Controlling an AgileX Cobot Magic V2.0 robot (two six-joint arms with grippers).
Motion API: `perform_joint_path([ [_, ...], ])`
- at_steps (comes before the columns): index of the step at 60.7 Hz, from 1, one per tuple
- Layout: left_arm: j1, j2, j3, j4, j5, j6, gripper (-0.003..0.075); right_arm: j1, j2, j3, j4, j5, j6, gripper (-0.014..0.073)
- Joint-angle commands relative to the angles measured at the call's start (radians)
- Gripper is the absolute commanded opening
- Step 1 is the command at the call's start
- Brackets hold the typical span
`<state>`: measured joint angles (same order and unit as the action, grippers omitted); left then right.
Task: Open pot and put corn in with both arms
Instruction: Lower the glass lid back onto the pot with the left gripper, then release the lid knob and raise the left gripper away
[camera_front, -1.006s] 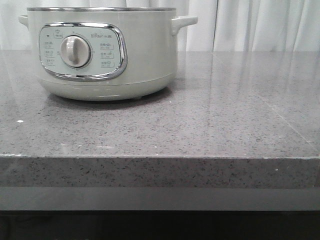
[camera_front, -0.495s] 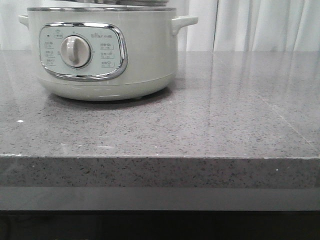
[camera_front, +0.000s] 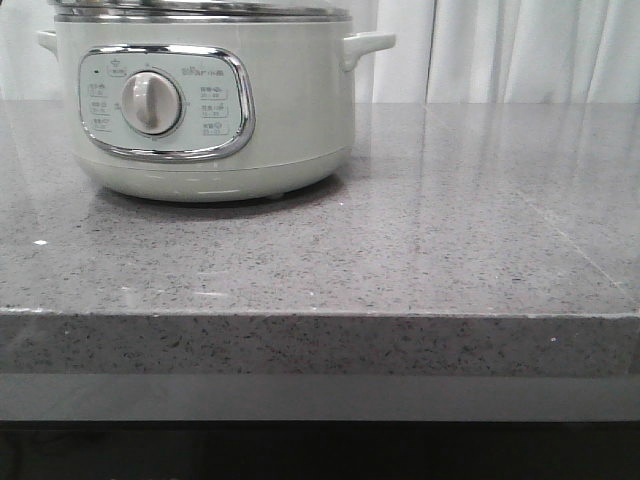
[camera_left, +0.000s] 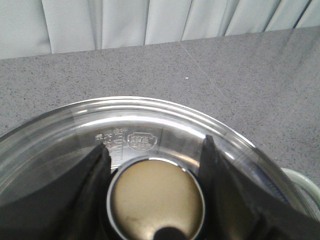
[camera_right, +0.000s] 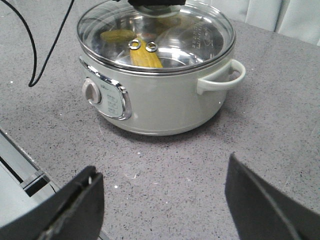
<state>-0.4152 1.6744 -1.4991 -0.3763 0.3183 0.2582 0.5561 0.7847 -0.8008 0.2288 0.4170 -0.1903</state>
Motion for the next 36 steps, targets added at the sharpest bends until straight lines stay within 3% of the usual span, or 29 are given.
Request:
perform_joint_path([
  [1, -0.004, -0.045, -0.045, -0.03, -0.118, 0.0, 0.023, -0.002, -0.008, -0.024, 0.002, -0.077, -0.01, 0.053],
  [23, -0.004, -0.045, -0.045, -0.032, -0.084, 0.0, 0.0253, -0.002, -0.008, -0.024, 0.002, -0.077, -0.01, 0.053],
  [36, -0.004, -0.045, -0.045, -0.032, -0.067, 0.0, 0.0506, -0.002, -0.008, -0.024, 0.002, -0.077, -0.01, 0.053],
])
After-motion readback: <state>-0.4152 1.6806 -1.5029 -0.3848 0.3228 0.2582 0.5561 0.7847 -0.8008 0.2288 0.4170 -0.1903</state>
